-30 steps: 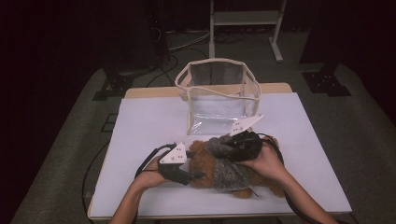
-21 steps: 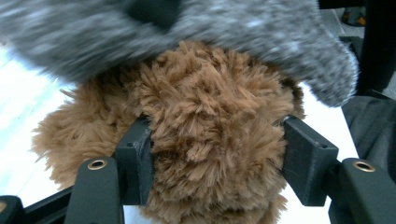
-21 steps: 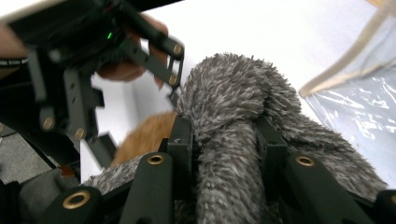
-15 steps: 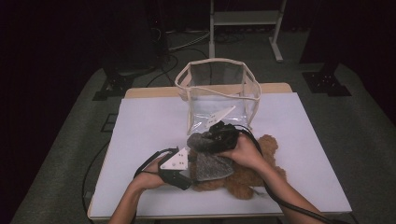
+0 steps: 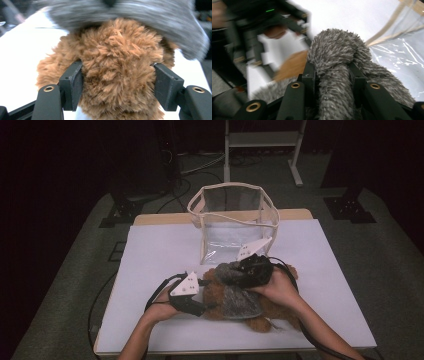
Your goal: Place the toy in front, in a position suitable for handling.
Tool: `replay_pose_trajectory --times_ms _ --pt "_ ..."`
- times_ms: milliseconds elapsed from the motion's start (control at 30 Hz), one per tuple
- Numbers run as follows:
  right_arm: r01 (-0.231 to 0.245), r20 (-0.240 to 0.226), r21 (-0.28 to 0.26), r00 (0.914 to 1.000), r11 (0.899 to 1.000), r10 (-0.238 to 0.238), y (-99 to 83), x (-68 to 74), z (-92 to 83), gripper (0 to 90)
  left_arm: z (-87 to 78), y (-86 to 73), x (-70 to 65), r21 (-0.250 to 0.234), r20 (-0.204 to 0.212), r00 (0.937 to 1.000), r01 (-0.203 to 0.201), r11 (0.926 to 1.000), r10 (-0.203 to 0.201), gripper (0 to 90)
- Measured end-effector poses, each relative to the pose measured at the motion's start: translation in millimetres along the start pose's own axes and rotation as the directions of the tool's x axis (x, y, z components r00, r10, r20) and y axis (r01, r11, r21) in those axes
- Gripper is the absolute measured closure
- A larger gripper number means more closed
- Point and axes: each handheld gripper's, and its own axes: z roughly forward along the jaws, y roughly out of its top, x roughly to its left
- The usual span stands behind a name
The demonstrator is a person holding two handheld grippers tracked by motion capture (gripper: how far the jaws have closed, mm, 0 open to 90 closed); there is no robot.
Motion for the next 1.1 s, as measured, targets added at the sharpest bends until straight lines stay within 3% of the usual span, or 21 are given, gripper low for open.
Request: replay_pose_trajectory --times_ms 100,167,267,367,433,533,700,833,900,967,1100 --pt "0.042 0.006 -0.004 0.9991 0.999 -0.042 -5.9 12.2 -4.0 65.2 -0.3 0.7 5.4 -0.018 -0.053 0.9975 0.044 0.9989 -0.045 33.1" --pt "0.057 0.028 -0.004 0.9980 0.998 -0.057 -10.0 13.8 -3.6 65.3 -0.7 0.9 6.7 -0.029 -0.063 0.9960 0.062 0.9976 -0.064 32.9" --pt "0.005 0.025 -0.020 0.9997 1.000 -0.005 -14.6 4.0 -3.5 65.8 -4.3 -0.8 9.3 -0.024 -0.029 0.9969 0.073 0.9971 -0.073 31.1" --pt "-0.016 0.030 -0.032 0.9994 0.999 0.017 -17.6 -5.2 -2.6 65.9 -7.0 -5.6 8.9 0.021 0.012 0.9982 0.058 0.9981 -0.058 31.3" --pt "-0.030 0.024 -0.038 0.9992 0.999 0.031 -17.0 -7.3 -2.4 65.9 -6.0 -9.4 9.0 0.031 0.008 0.9984 0.055 0.9980 -0.055 37.2" --pt "-0.008 0.025 -0.046 0.9996 0.999 0.009 -11.8 -2.0 -0.7 65.9 -3.7 -8.0 9.0 0.023 0.005 0.9984 0.057 0.9981 -0.057 41.7" --pt "0.033 -0.035 -0.072 0.9988 0.997 -0.035 3.2 16.1 17.5 65.9 -2.3 -5.3 6.7 0.012 0.004 0.9985 0.054 0.9985 -0.054 41.7" --pt "0.096 -0.054 -0.041 0.9937 0.995 -0.098 5.5 27.5 30.9 66.0 -2.5 -8.6 5.7 0.020 0.026 0.9981 0.056 0.9982 -0.056 39.1" --pt "0.076 -0.066 -0.040 0.9947 0.996 -0.079 3.0 24.7 25.8 66.1 -2.4 -8.2 4.1 0.030 0.029 0.9986 0.045 0.9985 -0.046 38.6" --pt "0.071 -0.043 -0.043 0.9964 0.997 -0.072 -1.5 19.4 15.0 66.1 -1.6 -6.9 2.7 0.040 0.027 0.9991 0.032 0.9987 -0.033 37.8" --pt "0.035 0.051 -0.024 0.9981 0.999 -0.033 -15.9 2.3 -10.8 65.9 -1.1 -6.7 1.9 0.044 0.031 0.9991 0.030 0.9986 -0.031 37.1"
